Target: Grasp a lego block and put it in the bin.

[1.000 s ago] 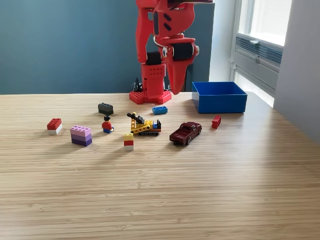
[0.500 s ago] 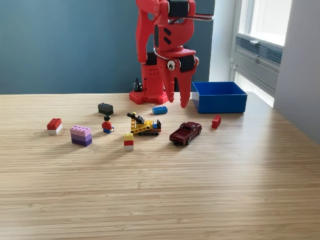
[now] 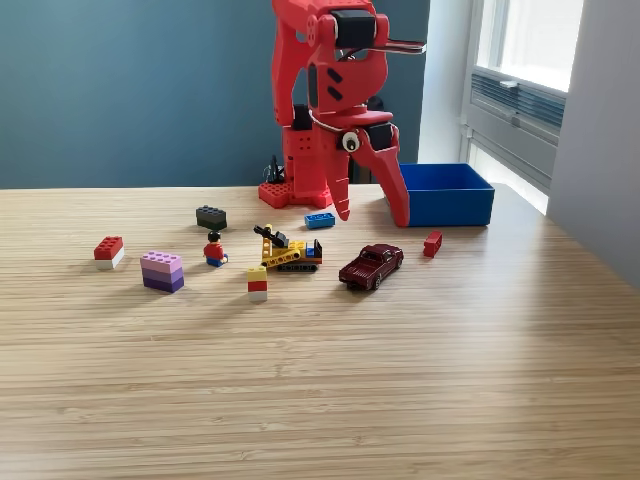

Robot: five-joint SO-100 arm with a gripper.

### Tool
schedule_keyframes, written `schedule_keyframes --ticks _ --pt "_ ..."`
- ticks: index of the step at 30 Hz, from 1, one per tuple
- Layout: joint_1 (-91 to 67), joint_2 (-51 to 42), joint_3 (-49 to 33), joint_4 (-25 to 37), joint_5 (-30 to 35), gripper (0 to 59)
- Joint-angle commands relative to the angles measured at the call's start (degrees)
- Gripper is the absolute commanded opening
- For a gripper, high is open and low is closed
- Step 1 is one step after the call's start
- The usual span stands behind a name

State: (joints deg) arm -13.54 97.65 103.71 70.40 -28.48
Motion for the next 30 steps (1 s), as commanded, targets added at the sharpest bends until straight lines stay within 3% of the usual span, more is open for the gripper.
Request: schedule_keyframes --ticks 1,18,24,28,30 --pt "-0.35 -1.23 -2.2 -0.79 -0.79 39.3" --pt "-0.35 -21.71 -15.29 -0.79 1.05 34.9" --pt "-1.49 -25.31 -16.7 -0.79 1.85 23.0" --pt "-2.29 -26.02 -16.79 -0.79 3.52 6.4" --pt "-2.72 -26.02 -17.14 -0.79 5.19 1.2"
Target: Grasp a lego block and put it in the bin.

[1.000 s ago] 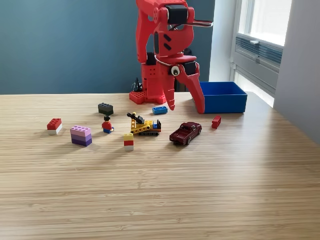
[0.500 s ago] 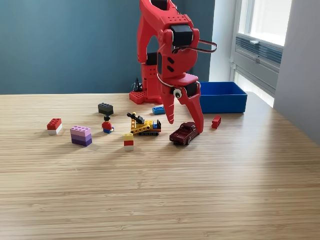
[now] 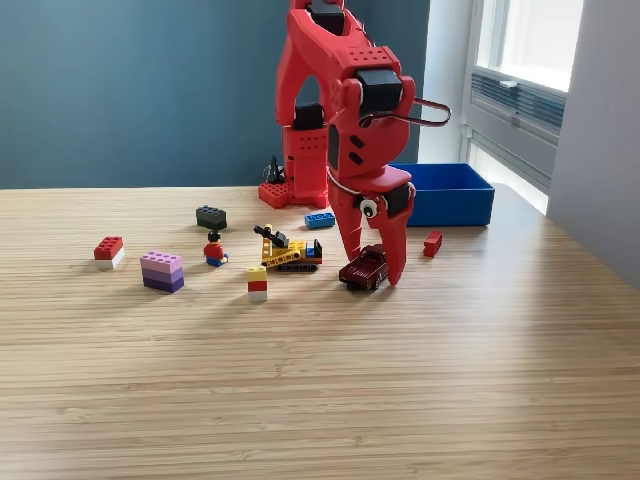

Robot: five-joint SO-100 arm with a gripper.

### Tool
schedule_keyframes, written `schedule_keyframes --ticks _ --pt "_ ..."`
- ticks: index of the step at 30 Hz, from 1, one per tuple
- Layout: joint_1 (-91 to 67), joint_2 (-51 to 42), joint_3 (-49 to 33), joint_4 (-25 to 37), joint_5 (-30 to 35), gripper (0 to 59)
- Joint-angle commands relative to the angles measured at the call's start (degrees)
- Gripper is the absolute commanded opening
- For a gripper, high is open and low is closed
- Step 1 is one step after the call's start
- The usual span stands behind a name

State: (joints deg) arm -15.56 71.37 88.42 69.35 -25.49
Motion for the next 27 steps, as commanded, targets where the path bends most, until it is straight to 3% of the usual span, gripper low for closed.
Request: schedule_keyframes --ticks 1,12,15,20,27 --pt "-0.88 0.35 -2.11 0.26 3.08 0.0" --pt "-1.76 1.23 -3.78 1.49 13.89 0.0" --pt "-1.76 1.41 -5.71 5.01 15.38 0.0" --pt "-2.2 1.67 -15.64 14.15 19.69 0.0" --pt "-5.36 12.48 -12.22 15.12 20.57 0.0"
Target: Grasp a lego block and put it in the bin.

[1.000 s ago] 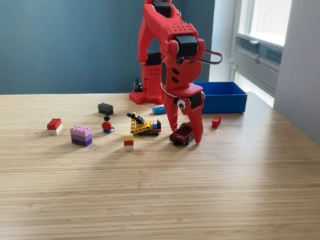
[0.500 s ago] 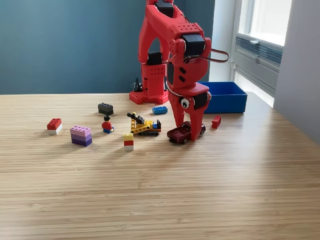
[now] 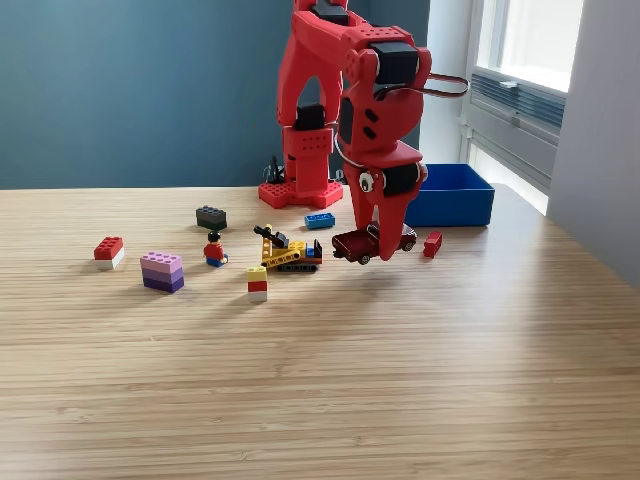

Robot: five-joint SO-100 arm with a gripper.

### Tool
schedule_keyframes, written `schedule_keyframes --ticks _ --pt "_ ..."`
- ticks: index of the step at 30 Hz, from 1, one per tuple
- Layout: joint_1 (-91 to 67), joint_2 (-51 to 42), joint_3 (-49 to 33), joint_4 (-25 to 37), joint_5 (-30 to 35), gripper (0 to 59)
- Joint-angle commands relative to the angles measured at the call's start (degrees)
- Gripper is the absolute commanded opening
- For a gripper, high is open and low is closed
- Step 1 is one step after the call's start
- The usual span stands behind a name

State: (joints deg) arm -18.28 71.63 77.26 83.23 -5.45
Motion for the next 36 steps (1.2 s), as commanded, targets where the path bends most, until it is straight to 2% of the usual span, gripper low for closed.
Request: schedule_keyframes --ticks 1,6,12,26,36 --pt "-3.6 13.8 0.09 1.23 0.79 0.0" --pt "-10.46 20.65 4.57 2.11 3.69 0.0" --pt "-20.92 25.84 5.98 4.39 7.65 0.0" --pt "-40.78 26.46 6.15 6.68 16.44 0.0" --pt "-52.29 26.28 9.76 6.5 17.58 0.0"
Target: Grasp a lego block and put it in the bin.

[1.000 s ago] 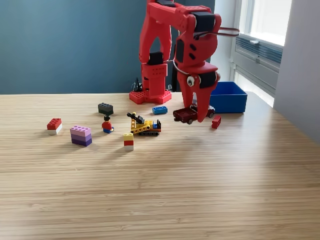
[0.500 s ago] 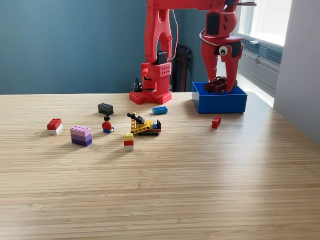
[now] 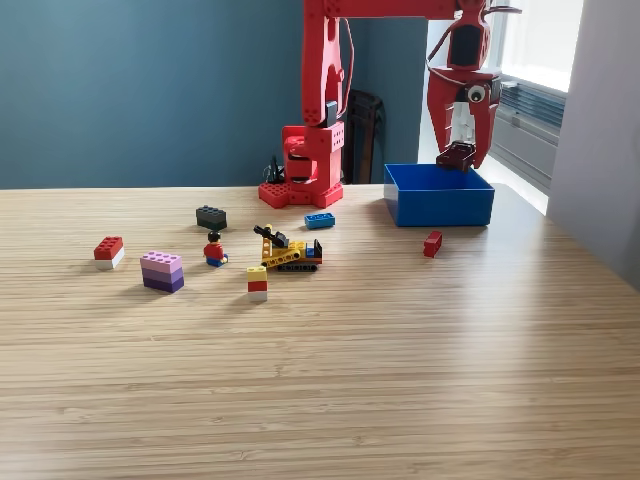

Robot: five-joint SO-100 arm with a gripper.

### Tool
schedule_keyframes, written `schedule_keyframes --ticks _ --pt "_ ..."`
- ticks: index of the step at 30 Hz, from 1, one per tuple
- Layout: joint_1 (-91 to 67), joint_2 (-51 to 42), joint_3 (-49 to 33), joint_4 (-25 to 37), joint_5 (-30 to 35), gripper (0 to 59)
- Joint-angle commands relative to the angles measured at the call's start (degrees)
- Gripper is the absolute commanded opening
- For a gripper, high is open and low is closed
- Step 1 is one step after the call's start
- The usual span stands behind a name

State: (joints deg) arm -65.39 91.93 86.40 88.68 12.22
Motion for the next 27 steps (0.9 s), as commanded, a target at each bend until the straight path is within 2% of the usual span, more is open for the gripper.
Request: schedule_keyframes --ticks 1,11,15,17,27 --pt "-6.24 5.98 1.32 1.05 -0.62 0.0" --pt "-11.16 5.98 4.13 0.97 -3.96 0.2" --pt "-11.07 5.98 4.13 1.05 -4.57 15.8" --pt "-10.99 5.98 4.04 1.05 -4.83 18.5" --pt "-9.84 5.98 2.02 1.67 -4.39 17.0"
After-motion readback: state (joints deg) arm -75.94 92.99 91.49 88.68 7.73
